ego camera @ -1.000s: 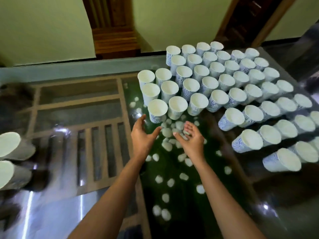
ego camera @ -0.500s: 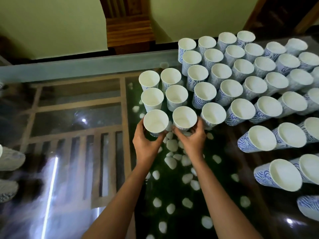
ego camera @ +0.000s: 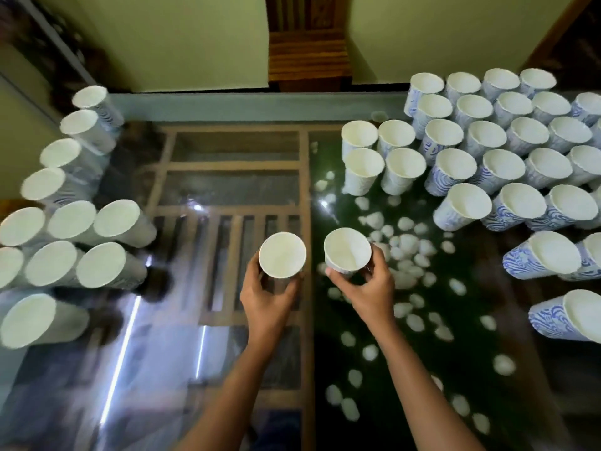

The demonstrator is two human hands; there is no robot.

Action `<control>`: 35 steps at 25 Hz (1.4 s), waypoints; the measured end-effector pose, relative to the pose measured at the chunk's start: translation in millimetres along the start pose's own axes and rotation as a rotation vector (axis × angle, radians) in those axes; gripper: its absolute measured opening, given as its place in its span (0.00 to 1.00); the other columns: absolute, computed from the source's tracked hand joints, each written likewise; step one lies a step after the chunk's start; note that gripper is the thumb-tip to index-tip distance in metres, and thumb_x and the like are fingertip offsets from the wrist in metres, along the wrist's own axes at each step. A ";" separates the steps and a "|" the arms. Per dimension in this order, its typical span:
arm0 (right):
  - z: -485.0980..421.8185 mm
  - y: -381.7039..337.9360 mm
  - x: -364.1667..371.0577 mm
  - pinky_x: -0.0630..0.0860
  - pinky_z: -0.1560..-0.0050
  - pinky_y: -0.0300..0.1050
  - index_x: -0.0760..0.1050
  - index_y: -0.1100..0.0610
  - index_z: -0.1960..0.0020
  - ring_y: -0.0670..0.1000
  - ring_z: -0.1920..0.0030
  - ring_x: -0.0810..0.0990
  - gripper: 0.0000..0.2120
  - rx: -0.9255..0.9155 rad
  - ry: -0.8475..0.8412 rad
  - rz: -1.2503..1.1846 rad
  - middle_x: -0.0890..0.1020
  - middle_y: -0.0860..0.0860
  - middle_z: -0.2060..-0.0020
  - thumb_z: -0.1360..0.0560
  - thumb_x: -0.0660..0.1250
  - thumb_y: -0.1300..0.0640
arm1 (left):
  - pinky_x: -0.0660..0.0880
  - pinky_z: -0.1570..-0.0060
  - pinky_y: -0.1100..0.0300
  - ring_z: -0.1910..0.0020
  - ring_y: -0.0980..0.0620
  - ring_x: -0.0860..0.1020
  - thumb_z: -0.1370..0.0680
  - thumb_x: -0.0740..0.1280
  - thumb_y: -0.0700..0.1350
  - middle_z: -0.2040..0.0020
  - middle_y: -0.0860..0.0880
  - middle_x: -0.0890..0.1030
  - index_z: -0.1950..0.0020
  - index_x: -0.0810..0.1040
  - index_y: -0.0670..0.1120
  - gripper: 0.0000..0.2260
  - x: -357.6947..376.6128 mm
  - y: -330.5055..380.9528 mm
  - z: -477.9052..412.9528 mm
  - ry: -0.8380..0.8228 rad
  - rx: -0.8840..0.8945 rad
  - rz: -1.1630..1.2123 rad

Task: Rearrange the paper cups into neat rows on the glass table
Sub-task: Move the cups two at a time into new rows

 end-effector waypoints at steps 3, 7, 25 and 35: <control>39.8 -21.1 44.3 0.79 0.47 0.51 0.72 0.53 0.42 0.48 0.47 0.77 0.32 -0.015 -0.092 -0.026 0.79 0.47 0.49 0.42 0.78 0.46 | 0.71 0.50 0.74 0.47 0.61 0.76 0.36 0.77 0.38 0.45 0.51 0.78 0.41 0.72 0.46 0.26 -69.5 -16.8 12.0 0.074 -0.014 -0.012; 85.8 -46.6 108.3 0.78 0.48 0.45 0.72 0.49 0.45 0.48 0.48 0.79 0.29 -0.058 -0.246 -0.031 0.80 0.47 0.51 0.43 0.80 0.50 | 0.72 0.46 0.69 0.45 0.56 0.76 0.37 0.78 0.43 0.44 0.48 0.79 0.39 0.73 0.45 0.28 -156.6 -45.1 19.3 0.192 -0.041 -0.084; 129.7 -100.3 241.7 0.66 0.55 0.19 0.70 0.46 0.45 0.28 0.50 0.72 0.29 -0.155 -0.407 0.020 0.75 0.35 0.52 0.41 0.80 0.53 | 0.74 0.41 0.46 0.41 0.52 0.77 0.36 0.77 0.40 0.41 0.49 0.78 0.37 0.72 0.50 0.30 -266.6 -94.7 -33.9 0.283 -0.083 0.010; 138.2 -111.4 242.8 0.67 0.52 0.20 0.69 0.46 0.43 0.33 0.47 0.74 0.30 -0.154 -0.437 0.006 0.75 0.37 0.50 0.40 0.80 0.52 | 0.75 0.42 0.54 0.44 0.57 0.78 0.36 0.78 0.43 0.43 0.52 0.79 0.39 0.71 0.54 0.29 -274.6 -88.5 -23.3 0.270 -0.068 0.002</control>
Point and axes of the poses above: each hand's wrist, its own z-axis away from the middle knuckle, its own x-axis out of the palm, y = z × x, the point moved 6 cm from there along -z, towards the middle knuckle
